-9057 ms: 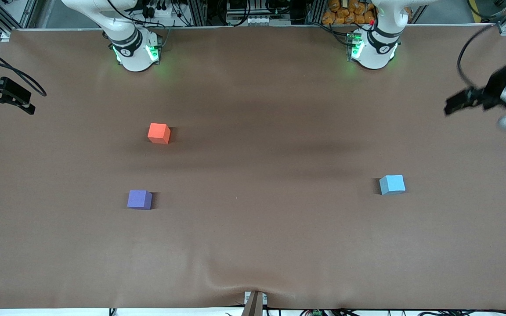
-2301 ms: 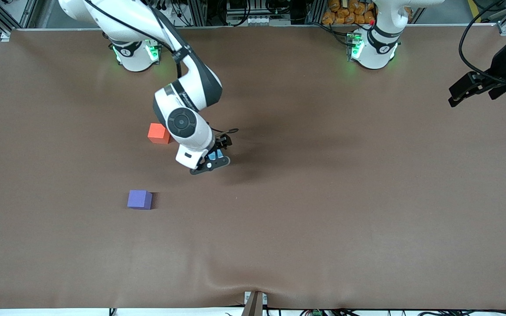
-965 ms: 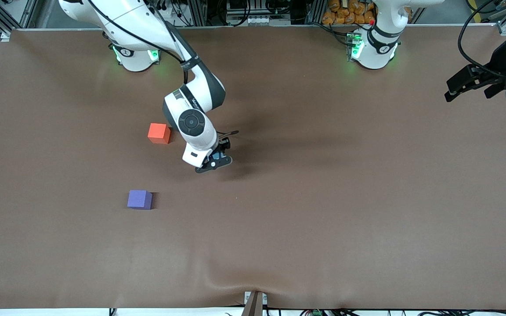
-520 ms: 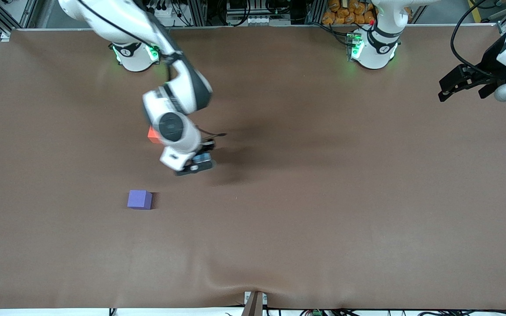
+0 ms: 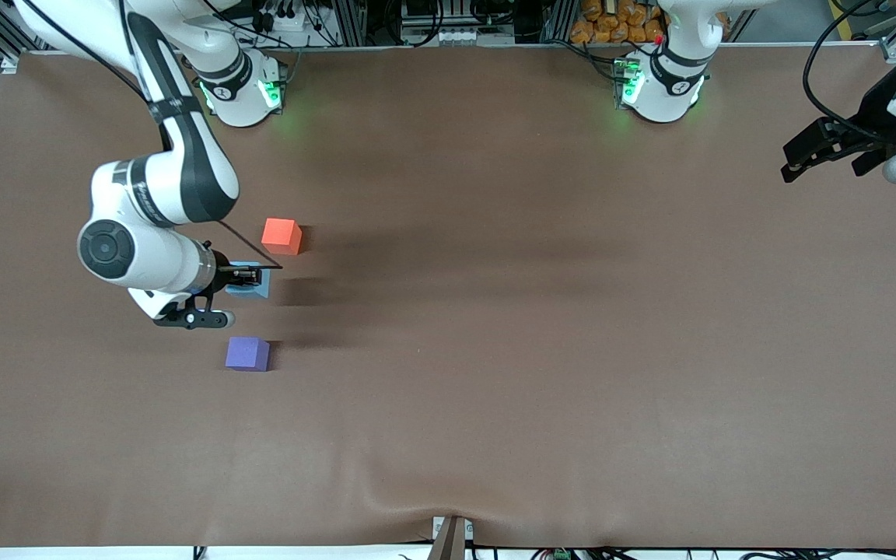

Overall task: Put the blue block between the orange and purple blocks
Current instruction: 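Grasp the light-blue cube with the right gripper and carry it toward the purple cube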

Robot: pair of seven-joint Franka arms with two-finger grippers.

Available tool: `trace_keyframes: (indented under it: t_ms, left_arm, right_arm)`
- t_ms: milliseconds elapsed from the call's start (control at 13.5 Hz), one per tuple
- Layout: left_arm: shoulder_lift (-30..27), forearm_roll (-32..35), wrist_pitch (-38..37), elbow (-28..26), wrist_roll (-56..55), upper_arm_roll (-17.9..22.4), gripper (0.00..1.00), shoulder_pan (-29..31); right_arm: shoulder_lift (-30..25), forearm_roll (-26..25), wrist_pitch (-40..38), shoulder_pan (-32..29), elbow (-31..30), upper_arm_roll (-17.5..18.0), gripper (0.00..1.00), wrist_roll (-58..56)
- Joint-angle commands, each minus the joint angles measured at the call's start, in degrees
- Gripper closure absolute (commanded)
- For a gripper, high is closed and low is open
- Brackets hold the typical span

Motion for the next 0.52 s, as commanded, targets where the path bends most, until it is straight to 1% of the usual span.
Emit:
trace_keyframes:
  t_ms: [0, 223, 445]
  left_arm:
    - [-0.4, -0.7, -0.6, 0.3, 1.3, -0.1, 0.00, 0.9]
    - [-0.5, -0.5, -0.8, 0.2, 1.2, -0.1, 0.00, 1.1]
    - [-0.5, -0.4, -0.8, 0.2, 1.1, 0.0, 0.00, 1.1]
  right_arm:
    - [-0.6, 0.3, 6.0, -1.1, -5.0, 1.2, 1.00, 0.8]
    - [0.2, 0.9, 8.4, -1.2, -5.8, 1.2, 1.00, 0.8]
    - [1.1, 1.3, 13.6, -1.1, -8.3, 1.3, 1.00, 0.7]
